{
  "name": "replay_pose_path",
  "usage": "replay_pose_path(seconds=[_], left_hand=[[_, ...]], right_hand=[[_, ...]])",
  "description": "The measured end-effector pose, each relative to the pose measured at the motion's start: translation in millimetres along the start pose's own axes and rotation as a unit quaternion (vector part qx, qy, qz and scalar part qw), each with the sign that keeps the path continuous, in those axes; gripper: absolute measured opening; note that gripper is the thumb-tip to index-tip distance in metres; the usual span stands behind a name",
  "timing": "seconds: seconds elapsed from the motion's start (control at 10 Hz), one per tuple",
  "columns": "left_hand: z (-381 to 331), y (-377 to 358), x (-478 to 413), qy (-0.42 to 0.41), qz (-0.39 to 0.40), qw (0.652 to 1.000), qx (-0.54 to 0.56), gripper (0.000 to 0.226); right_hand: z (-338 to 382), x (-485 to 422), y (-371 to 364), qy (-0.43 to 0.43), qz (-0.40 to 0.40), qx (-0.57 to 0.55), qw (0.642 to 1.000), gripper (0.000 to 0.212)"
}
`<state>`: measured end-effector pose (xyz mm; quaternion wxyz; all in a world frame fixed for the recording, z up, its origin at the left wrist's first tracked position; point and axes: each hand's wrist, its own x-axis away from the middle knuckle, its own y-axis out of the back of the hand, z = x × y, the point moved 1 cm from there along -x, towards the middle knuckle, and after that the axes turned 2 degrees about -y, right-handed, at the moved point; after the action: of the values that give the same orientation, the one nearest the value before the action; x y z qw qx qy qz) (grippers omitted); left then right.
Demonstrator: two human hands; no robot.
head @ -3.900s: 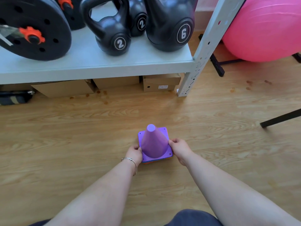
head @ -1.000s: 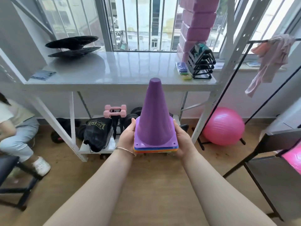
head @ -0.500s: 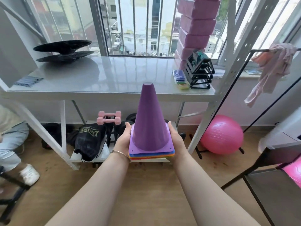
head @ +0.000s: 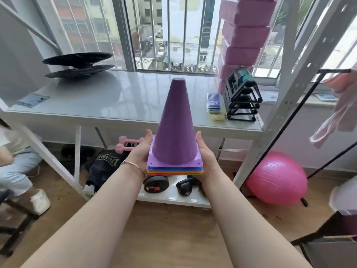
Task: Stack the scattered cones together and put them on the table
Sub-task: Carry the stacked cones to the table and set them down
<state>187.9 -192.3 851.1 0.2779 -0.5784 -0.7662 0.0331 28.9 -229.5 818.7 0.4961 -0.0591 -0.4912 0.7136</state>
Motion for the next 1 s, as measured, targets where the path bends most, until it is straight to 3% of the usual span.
replay_pose_path(seconds=[0.1, 0.2, 0.3, 0.4, 0.5, 0.7, 0.8, 1.0], left_hand=[[-7, -18, 13, 0.003, 0.03, 0.995, 0.091, 0.066], [-4, -19, 14, 0.056, 0.089, 0.987, 0.117, 0.029], [-9, -9, -1, 0.076, 0.037, 0.988, 0.133, 0.027], [-15, -6, -16, 0.042, 0.04, 0.988, 0.143, 0.05], [-29, -6, -22, 0.02, 0.033, 0.991, 0.131, 0.058], [-56, 18, -74, 0.055, 0.03, 0.993, 0.104, 0.031], [-67, 26, -95, 0.038, 0.044, 0.997, 0.057, 0.029], [-83, 38, -140, -0.054, 0.051, 0.992, -0.1, 0.027]], right_hand=[[19, -6, 1, 0.013, 0.016, -0.021, 1.0, 0.05], [36, -16, 2, 0.016, 0.014, -0.026, 0.999, 0.055], [47, -30, -3, 0.008, -0.028, 0.016, 0.999, 0.054], [49, -47, -10, 0.021, -0.072, 0.063, 0.995, 0.043], [46, -58, -15, 0.042, -0.08, 0.074, 0.993, 0.027], [42, -82, -37, 0.105, -0.121, 0.056, 0.986, 0.03], [41, -95, -50, 0.133, -0.171, 0.094, 0.972, 0.035], [49, -135, -58, 0.227, -0.272, 0.183, 0.917, 0.007]])
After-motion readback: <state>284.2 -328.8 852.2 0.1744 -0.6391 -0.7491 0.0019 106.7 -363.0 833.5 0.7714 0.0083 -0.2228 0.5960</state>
